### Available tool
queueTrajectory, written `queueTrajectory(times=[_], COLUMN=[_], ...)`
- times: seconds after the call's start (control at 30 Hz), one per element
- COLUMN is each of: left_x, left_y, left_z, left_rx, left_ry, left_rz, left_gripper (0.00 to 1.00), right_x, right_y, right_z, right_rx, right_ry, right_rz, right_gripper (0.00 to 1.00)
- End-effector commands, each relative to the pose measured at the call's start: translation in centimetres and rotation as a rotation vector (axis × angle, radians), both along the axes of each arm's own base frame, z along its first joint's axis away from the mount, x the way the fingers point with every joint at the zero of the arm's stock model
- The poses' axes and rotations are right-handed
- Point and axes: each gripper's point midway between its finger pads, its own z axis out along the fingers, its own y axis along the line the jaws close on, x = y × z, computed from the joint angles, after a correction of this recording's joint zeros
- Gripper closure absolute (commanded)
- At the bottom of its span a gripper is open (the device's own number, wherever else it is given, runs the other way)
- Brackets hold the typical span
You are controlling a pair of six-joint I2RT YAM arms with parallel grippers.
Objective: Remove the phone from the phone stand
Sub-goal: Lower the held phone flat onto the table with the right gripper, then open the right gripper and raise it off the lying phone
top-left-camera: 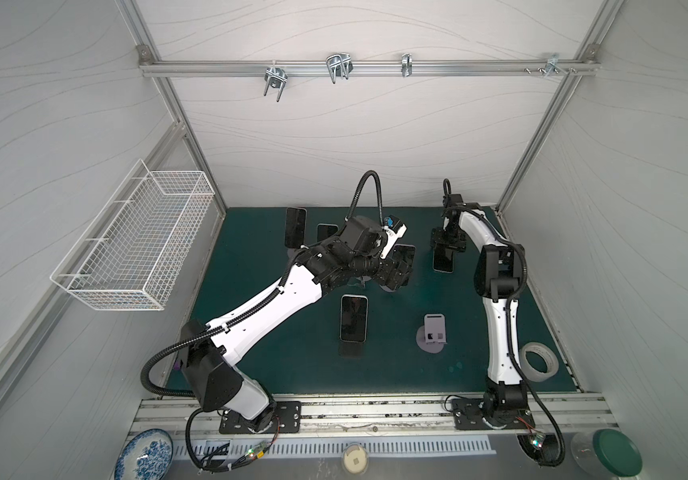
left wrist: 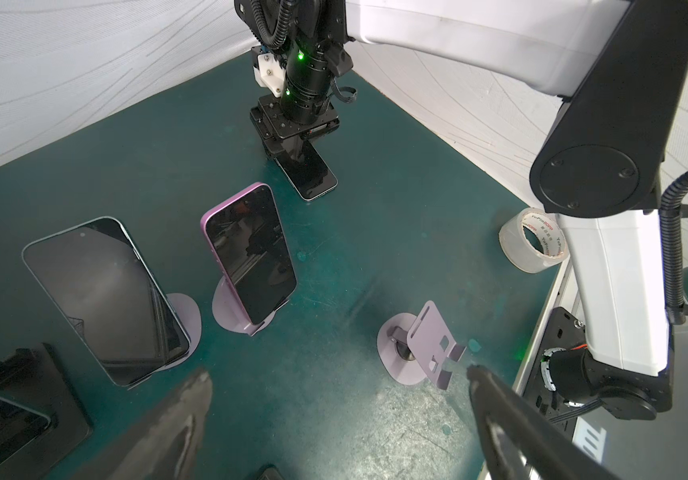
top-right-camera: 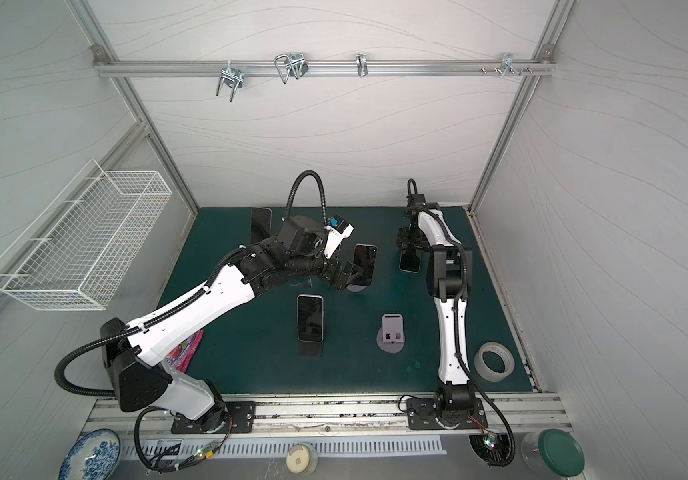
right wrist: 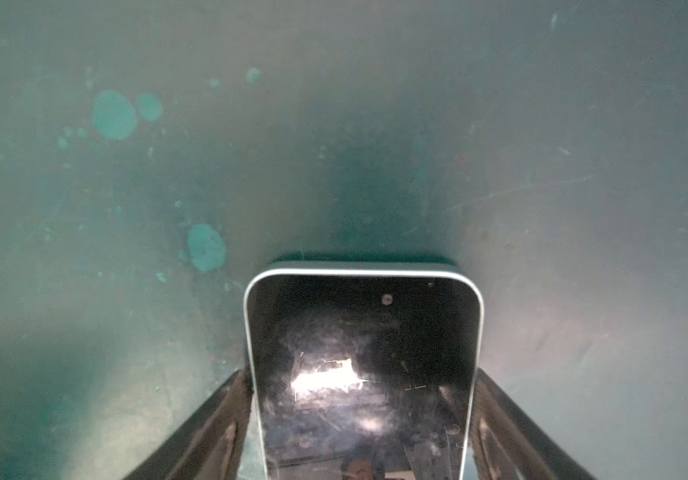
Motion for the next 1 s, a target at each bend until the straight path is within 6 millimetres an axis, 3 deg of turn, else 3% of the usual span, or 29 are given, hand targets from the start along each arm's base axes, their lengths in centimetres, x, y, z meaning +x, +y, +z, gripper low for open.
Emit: queueTrajectory(times=[0.0, 0.3, 0.63, 0.97], left_x=[0.2, 0.2, 0.0, -0.8], left_y=[0.4, 0.4, 0.6, 1.0], left_z=[1.4, 1.6, 2.4, 3.5], left_rx=[-0.024, -0.022, -0.032, -0.068], left_ry=[-0.041, -0.054, -0.073, -0.074], left_rz=[0.011, 0.006, -0.002, -0.001], left_gripper=[0.03, 0.03, 0.03, 0.03], right_x=[-3.7, -3.0, -1.5, -0.8], right_y=[0.3, 0.0, -0.2, -0.4], right_z=[-3.5, -2.0, 1.5, 6.4], right_rx=[0.027, 0.015, 0.007, 0.002], right_ry=[0.172, 0.143, 0.063, -0.036], right_rz=[-0.005, -0.021, -0.034, -0.042], right_gripper=[0.18, 0.01, 0.01, 0.01])
